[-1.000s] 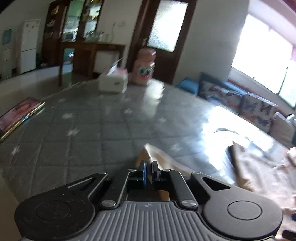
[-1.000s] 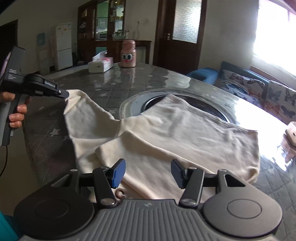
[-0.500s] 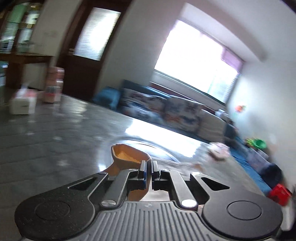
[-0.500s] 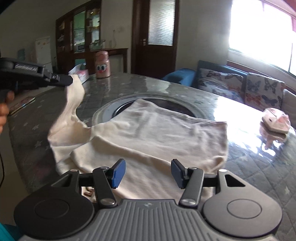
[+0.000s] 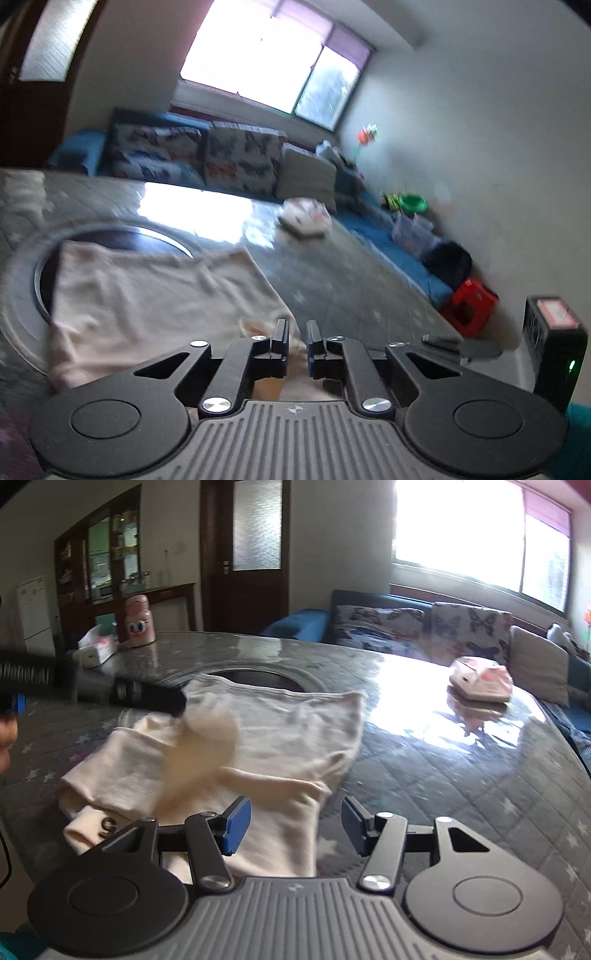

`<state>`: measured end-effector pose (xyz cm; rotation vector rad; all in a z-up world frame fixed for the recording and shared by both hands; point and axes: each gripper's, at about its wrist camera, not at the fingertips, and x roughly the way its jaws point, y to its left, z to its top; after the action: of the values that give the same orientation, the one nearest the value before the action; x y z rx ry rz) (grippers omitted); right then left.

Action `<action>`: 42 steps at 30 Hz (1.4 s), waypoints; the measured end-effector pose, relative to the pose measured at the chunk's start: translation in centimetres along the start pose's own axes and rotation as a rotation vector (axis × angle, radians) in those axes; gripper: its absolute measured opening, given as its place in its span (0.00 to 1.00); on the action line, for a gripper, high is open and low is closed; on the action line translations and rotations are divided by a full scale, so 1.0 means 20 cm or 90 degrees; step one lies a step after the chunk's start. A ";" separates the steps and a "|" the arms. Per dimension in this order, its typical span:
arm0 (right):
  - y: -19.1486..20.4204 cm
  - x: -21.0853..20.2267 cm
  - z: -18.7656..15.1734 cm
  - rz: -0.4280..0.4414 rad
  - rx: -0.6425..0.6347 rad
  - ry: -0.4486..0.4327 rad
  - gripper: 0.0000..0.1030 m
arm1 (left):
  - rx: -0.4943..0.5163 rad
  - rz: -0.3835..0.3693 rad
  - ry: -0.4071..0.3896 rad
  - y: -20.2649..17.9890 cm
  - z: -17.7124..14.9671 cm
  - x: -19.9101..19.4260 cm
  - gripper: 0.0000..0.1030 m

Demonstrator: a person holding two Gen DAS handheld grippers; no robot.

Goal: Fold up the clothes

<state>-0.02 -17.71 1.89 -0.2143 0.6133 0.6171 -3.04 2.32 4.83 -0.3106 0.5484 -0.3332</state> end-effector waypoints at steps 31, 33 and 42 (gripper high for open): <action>0.10 0.21 0.09 0.065 0.000 0.038 0.05 | 0.000 0.201 0.073 0.53 -0.16 -0.31 0.66; 0.11 0.16 0.11 0.051 -0.015 0.018 0.04 | -0.003 0.201 0.076 0.54 -0.16 -0.30 0.66; 0.10 0.22 0.09 0.004 -0.015 0.071 0.06 | -0.006 0.160 0.062 0.51 -0.12 -0.29 0.67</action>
<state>2.52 -13.28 0.73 -0.2693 0.7143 0.6214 -6.80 13.28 1.67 -0.2321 0.6777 -0.1028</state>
